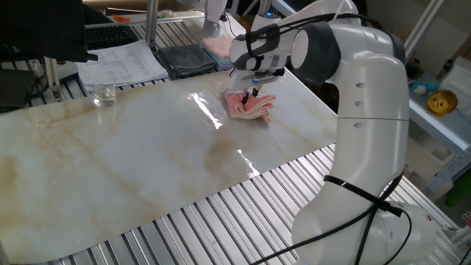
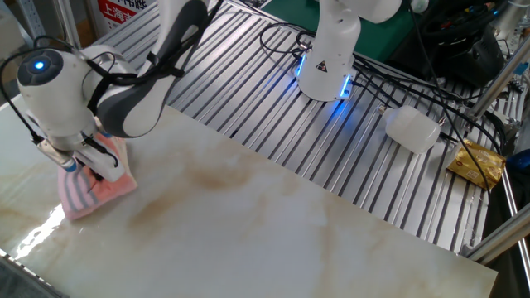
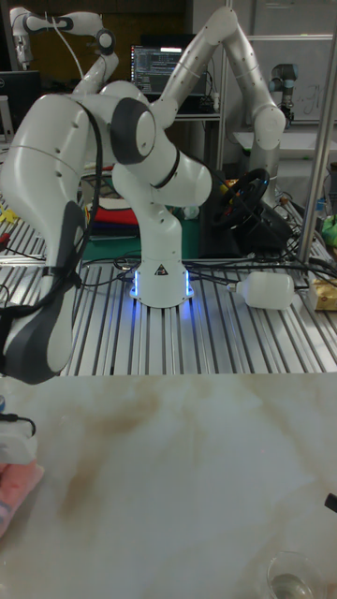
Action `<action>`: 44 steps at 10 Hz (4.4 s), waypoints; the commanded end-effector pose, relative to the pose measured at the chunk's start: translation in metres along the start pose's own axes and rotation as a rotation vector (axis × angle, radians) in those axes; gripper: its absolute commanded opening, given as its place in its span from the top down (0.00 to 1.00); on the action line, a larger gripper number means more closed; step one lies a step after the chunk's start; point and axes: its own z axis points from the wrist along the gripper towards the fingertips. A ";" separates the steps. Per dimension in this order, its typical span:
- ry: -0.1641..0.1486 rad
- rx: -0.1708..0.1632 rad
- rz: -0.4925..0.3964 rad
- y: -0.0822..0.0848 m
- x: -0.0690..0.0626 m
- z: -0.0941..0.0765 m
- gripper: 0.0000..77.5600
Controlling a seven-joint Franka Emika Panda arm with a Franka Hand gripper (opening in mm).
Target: Clean the tabletop with a sponge
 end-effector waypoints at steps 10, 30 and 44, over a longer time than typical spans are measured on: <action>0.031 -0.028 0.054 -0.028 0.070 0.005 0.98; 0.066 -0.016 0.075 0.034 0.028 -0.018 0.98; 0.165 0.047 0.065 -0.026 0.077 -0.008 0.98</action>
